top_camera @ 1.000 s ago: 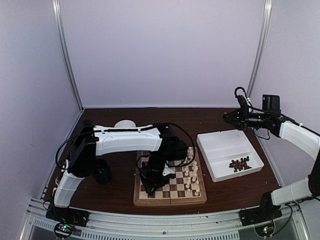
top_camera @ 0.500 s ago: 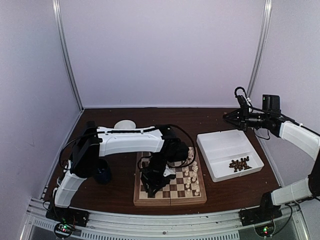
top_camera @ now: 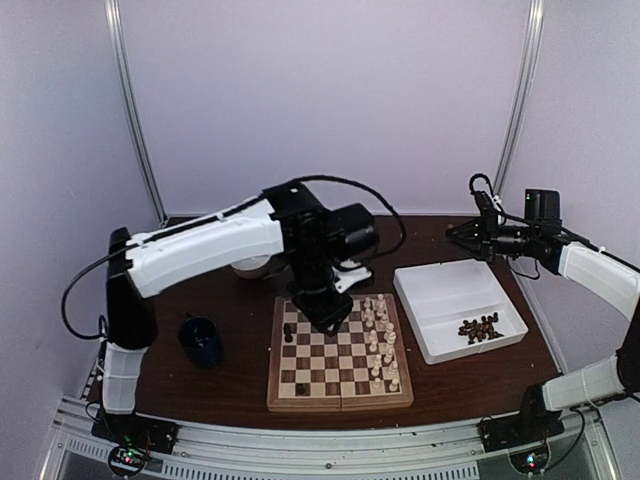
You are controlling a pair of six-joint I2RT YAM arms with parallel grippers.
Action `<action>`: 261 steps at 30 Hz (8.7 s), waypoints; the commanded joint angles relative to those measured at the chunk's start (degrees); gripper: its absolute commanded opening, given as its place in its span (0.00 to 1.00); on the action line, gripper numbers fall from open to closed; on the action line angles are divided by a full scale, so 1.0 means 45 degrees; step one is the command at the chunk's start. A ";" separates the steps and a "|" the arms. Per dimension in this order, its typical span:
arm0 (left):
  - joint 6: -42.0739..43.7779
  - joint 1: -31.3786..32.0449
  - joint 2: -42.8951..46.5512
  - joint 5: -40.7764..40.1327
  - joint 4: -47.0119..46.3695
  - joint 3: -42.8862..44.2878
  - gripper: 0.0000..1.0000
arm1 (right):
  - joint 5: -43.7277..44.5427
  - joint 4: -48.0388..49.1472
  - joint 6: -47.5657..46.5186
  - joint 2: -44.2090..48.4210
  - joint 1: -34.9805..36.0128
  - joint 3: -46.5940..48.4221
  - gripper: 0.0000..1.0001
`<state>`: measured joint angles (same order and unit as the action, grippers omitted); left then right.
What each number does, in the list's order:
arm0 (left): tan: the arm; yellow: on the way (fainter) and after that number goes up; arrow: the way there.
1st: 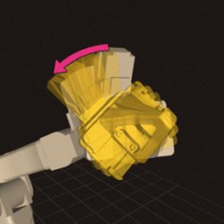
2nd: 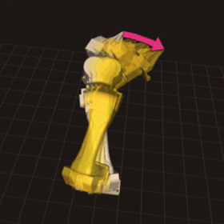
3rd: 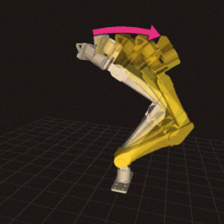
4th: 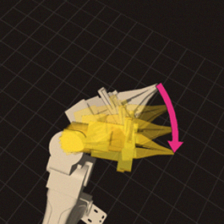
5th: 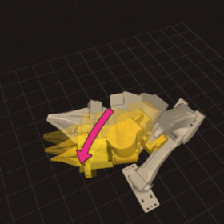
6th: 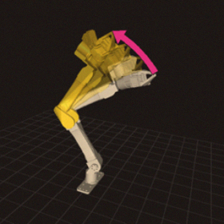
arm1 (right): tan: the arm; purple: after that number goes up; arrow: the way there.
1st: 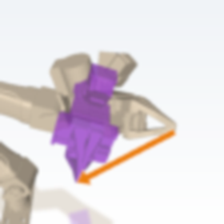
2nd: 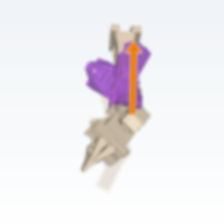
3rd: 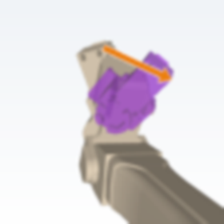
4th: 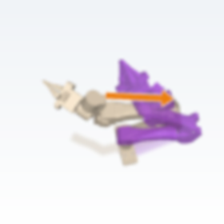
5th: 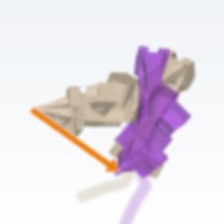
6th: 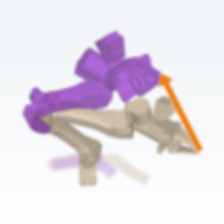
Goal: Set up the chess pieces on the board
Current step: Pass from the right arm to the left, then place the rook at a8, then pick up the chess pile from the storage box, then pass from the right arm to the left
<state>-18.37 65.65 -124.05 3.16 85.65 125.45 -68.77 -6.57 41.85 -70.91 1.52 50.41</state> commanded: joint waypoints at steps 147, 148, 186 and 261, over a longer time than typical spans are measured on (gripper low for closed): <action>-0.1011 0.1610 1.0076 -0.2035 -1.5838 -1.8581 0.31 | 0.4975 -1.0111 -1.3498 0.0056 0.3154 0.3686 0.46; -0.0937 0.1626 1.0270 -0.2106 -1.5596 -1.8375 0.33 | 0.5432 -1.0358 -1.3706 0.0065 0.2953 0.3798 0.46; 0.0920 0.1447 0.8762 -0.3685 -1.5500 -1.3063 0.46 | 1.2725 -1.1771 -1.4999 -0.6135 -0.1236 0.2394 0.36; -0.8766 0.0056 -0.6426 0.5516 -1.9419 0.3741 0.37 | 0.4597 -1.3882 -2.0873 0.0642 -0.0930 0.1922 0.13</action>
<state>-57.41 65.67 -151.89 27.35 0.14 140.16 -46.59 -67.99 -51.31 -69.23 -3.44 57.69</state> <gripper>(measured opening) 0.407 0.182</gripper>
